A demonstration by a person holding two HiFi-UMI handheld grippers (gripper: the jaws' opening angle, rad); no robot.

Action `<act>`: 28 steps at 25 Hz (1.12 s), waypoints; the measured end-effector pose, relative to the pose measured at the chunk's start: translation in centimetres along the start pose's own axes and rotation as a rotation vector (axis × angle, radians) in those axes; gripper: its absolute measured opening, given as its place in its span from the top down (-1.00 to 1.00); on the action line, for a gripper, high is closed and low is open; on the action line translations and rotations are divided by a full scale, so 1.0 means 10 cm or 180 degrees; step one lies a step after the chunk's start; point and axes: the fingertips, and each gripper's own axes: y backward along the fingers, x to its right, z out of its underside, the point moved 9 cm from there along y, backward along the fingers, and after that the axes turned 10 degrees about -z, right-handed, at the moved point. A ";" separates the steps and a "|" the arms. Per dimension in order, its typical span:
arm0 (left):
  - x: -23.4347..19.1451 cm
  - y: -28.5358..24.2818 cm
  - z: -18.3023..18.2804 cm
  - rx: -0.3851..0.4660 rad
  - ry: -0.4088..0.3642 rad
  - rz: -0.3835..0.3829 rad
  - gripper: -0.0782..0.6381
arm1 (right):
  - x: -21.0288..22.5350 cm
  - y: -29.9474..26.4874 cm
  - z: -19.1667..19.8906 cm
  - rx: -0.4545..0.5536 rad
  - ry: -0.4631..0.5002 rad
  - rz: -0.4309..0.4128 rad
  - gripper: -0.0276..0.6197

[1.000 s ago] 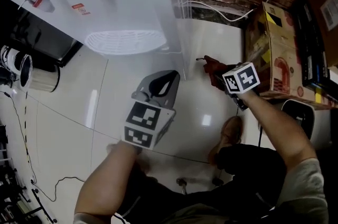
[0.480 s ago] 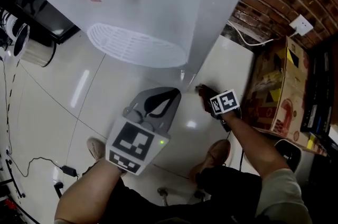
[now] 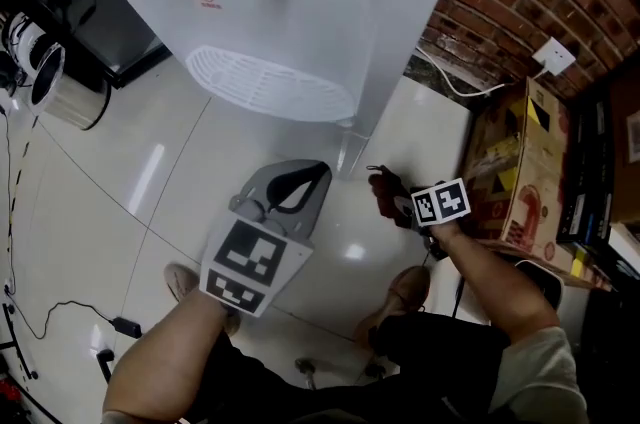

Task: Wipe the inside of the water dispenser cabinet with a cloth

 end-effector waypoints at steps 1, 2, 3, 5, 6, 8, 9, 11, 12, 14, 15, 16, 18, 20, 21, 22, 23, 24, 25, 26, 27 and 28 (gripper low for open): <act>-0.01 0.07 -0.03 0.0038 -0.0017 -0.0021 0.78 | -0.09 0.18 -0.06 0.0109 0.0113 -0.0029 0.35; -0.01 0.15 -0.05 0.0079 -0.0029 -0.0049 0.78 | -0.20 0.38 -0.14 0.0237 0.0263 -0.0056 0.43; -0.02 0.23 -0.08 0.0124 -0.0036 -0.0084 0.78 | -0.32 0.62 -0.23 0.0396 0.0423 -0.0080 0.51; -0.05 0.38 -0.14 0.0217 -0.0029 -0.0172 0.78 | -0.62 1.15 -0.38 0.0787 0.0672 -0.0104 0.72; -0.07 0.46 -0.16 0.0259 -0.0012 -0.0223 0.78 | -0.77 1.43 -0.43 0.0989 0.0743 -0.0090 0.79; -0.13 0.60 -0.22 0.0333 0.0024 -0.0351 0.78 | -1.11 2.01 -0.50 0.1398 0.0830 -0.0030 0.86; -0.17 0.66 -0.26 0.0373 0.0052 -0.0432 0.78 | -1.29 2.28 -0.52 0.1617 0.0867 -0.0008 0.87; -0.24 0.77 -0.38 0.0468 0.0181 -0.0584 0.78 | -1.66 2.78 -0.53 0.2077 0.0922 0.0021 0.87; -0.27 0.83 -0.46 0.0524 0.0274 -0.0629 0.78 | -1.84 3.01 -0.52 0.2316 0.0937 0.0045 0.87; -0.29 0.99 -0.65 0.0625 0.0468 -0.0666 0.78 | -2.17 3.38 -0.46 0.2792 0.0940 0.0103 0.87; -0.28 1.10 -0.74 0.0652 0.0567 -0.0677 0.78 | -2.30 3.50 -0.40 0.2994 0.0936 0.0132 0.87; -0.25 1.22 -0.83 0.0679 0.0667 -0.0675 0.78 | -2.41 3.55 -0.33 0.3147 0.0932 0.0171 0.87; -0.09 1.43 -0.97 0.0805 0.0797 -0.0582 0.78 | -2.52 3.50 -0.15 0.3273 0.0901 0.0252 0.87; 0.15 1.53 -0.99 0.1004 0.0691 -0.0499 0.78 | -2.53 3.43 -0.04 0.3260 0.0874 0.0283 0.88; 0.28 1.52 -0.95 0.1084 0.0571 -0.0504 0.78 | -2.52 3.44 -0.02 0.3253 0.0886 0.0332 0.88; 0.39 1.48 -0.87 0.1131 0.0462 -0.0519 0.78 | -2.51 3.47 0.00 0.3243 0.0892 0.0393 0.88; 0.49 1.42 -0.77 0.1145 0.0392 -0.0531 0.78 | -2.49 3.49 0.03 0.3235 0.0873 0.0434 0.88; 0.58 1.35 -0.65 0.1132 0.0358 -0.0540 0.78 | -2.46 3.51 0.06 0.3232 0.0842 0.0453 0.88; 0.64 1.27 -0.54 0.1097 0.0340 -0.0551 0.78 | -2.45 3.53 0.08 0.3227 0.0826 0.0466 0.88; 0.68 1.20 -0.43 0.1040 0.0332 -0.0565 0.78 | -2.43 3.54 0.09 0.3215 0.0841 0.0481 0.88; 0.69 1.14 -0.35 0.0957 0.0348 -0.0572 0.78 | -2.43 3.55 0.10 0.3194 0.0883 0.0499 0.88; 0.68 1.09 -0.28 0.0866 0.0394 -0.0563 0.78 | -2.43 3.54 0.10 0.3171 0.0932 0.0523 0.88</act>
